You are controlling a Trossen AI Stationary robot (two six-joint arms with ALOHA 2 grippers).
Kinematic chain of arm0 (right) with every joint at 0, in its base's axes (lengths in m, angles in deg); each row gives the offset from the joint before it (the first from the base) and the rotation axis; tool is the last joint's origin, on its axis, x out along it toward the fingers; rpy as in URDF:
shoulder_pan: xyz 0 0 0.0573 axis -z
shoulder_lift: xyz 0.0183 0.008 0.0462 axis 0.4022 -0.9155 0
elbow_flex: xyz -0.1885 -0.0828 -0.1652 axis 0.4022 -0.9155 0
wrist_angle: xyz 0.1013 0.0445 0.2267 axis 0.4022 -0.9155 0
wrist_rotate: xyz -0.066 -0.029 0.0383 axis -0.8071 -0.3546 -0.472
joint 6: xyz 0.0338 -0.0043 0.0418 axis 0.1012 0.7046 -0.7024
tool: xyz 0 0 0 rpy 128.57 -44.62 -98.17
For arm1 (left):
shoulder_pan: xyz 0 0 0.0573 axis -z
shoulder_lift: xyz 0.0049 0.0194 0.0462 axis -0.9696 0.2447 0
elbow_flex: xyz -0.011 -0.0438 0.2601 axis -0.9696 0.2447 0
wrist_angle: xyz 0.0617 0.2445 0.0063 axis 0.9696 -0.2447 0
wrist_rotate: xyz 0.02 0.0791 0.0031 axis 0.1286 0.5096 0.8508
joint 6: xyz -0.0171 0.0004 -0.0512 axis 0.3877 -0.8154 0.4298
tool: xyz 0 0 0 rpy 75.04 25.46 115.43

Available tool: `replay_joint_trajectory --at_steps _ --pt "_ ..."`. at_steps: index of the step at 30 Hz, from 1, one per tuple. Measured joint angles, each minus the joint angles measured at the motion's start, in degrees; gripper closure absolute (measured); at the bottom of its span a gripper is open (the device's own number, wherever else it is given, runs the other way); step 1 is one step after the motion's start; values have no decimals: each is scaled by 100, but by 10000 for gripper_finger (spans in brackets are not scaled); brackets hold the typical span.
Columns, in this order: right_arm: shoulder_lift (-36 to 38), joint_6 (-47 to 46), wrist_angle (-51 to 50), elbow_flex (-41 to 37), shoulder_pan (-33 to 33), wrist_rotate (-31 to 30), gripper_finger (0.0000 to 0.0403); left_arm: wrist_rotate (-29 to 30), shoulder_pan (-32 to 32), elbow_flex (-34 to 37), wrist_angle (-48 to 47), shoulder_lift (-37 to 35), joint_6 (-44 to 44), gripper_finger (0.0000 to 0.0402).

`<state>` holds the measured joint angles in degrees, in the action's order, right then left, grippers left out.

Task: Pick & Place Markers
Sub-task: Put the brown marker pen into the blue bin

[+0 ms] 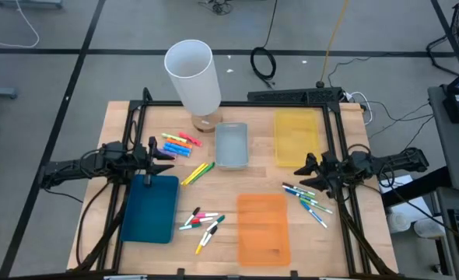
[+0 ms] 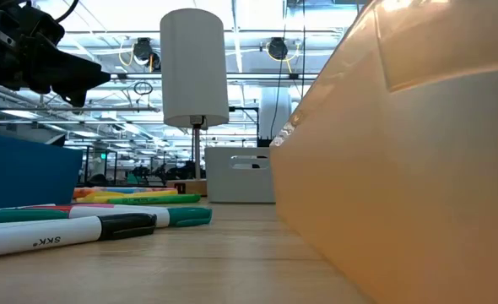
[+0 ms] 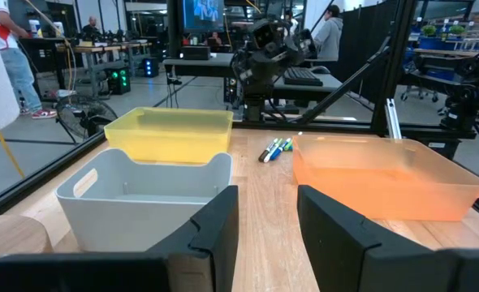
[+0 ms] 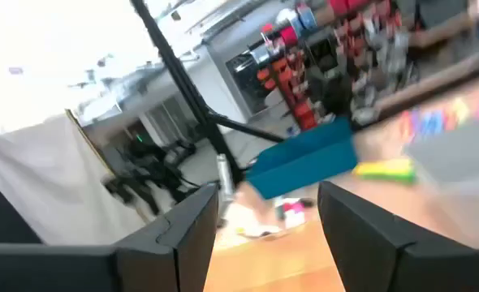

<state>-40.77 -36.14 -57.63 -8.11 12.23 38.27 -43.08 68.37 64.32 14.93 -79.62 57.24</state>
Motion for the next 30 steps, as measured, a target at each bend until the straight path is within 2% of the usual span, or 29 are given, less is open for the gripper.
replay_joint_trajectory --at_steps 7,12,15,19,22,26,30 --pt "-76 76 -43 1 0 -109 202 0 0 1 0 0 0 270" --pt "-191 -389 -34 1 -2 -119 202 0 0 0 0 0 0 270" --pt "-284 -297 -53 2 -2 -160 202 0 0 1 -1 0 0 270" --pt "-440 -418 -49 2 -4 -762 202 4 -1 2 -1 0 1 270" --pt "-554 -271 121 2 -4 -865 202 4 0 0 0 0 0 270" --pt "-802 -114 714 69 -11 -859 202 7 0 1 0 0 0 270" --pt "-1450 247 386 616 -186 -909 202 7 -1 0 0 0 2 270"
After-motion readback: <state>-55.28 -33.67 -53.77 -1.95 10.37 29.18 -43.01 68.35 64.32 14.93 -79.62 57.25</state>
